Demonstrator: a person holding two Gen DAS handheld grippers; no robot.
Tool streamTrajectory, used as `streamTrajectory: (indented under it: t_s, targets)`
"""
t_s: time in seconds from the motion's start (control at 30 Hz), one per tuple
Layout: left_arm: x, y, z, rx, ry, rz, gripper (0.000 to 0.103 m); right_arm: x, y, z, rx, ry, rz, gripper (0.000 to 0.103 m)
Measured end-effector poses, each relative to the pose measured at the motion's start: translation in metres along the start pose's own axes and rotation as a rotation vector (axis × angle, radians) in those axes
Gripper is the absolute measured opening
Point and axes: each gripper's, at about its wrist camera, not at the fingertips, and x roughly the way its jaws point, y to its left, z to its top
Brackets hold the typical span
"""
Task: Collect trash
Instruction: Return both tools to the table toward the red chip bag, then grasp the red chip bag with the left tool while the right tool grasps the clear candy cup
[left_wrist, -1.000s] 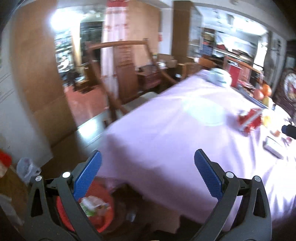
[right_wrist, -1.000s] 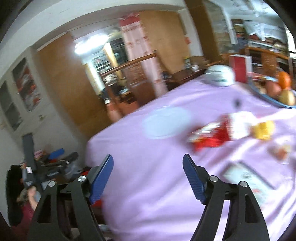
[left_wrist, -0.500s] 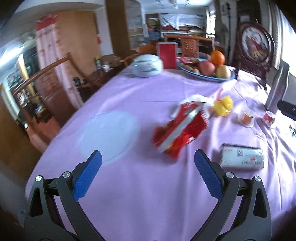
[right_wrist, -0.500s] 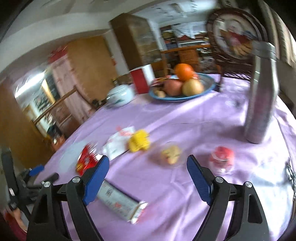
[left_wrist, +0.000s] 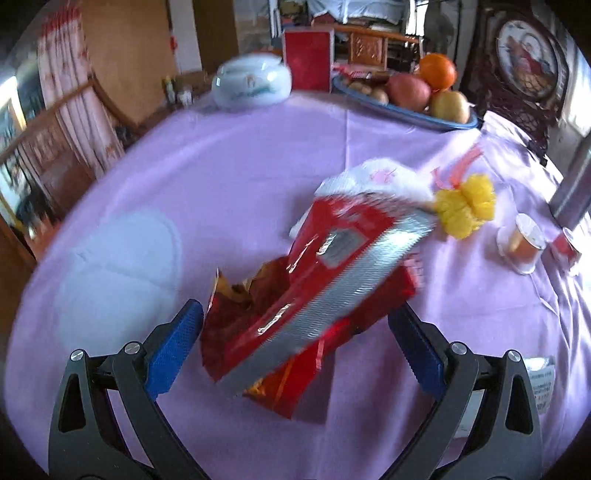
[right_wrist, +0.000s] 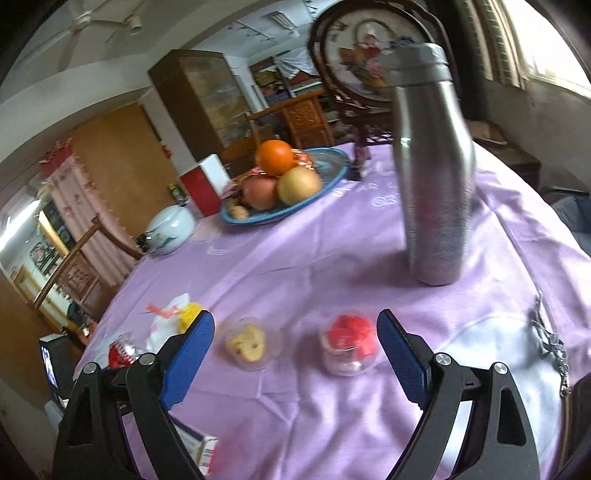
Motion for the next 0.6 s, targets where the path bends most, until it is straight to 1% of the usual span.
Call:
streamTrajectory:
  t_s: [0.03, 0.07, 0.13, 0.27, 0.37, 0.43, 0.5, 0.6]
  targets:
    - [0.006, 0.005, 0.000, -0.018, 0.030, -0.009, 0.096, 0.002, -0.002, 0.000, -0.002, 0.005, -0.014, 0.088]
    - [0.007, 0.007, -0.001, -0.033, 0.038, -0.019, 0.096, 0.005, -0.003, 0.000, -0.005, 0.011, -0.029, 0.088]
    - [0.004, 0.010, -0.002, -0.049, 0.024, -0.029, 0.097, 0.013, -0.007, -0.002, -0.012, 0.030, -0.068, 0.088]
    - [0.007, 0.003, -0.004, -0.011, 0.030, 0.004, 0.097, 0.031, -0.012, -0.009, -0.033, 0.078, -0.131, 0.088]
    - [0.006, 0.004, -0.003, -0.014, 0.030, -0.001, 0.097, 0.042, -0.006, -0.018, -0.090, 0.109, -0.182, 0.083]
    - [0.006, 0.004, -0.003, -0.014, 0.030, 0.000, 0.097, 0.048, -0.001, -0.021, -0.125, 0.118, -0.204, 0.077]
    - [0.006, 0.004, -0.004, -0.014, 0.030, -0.001, 0.097, 0.052, 0.005, -0.025, -0.162, 0.124, -0.229, 0.075]
    - [0.006, 0.004, -0.004, -0.014, 0.030, -0.001, 0.097, 0.056, 0.007, -0.027, -0.187, 0.132, -0.252, 0.075]
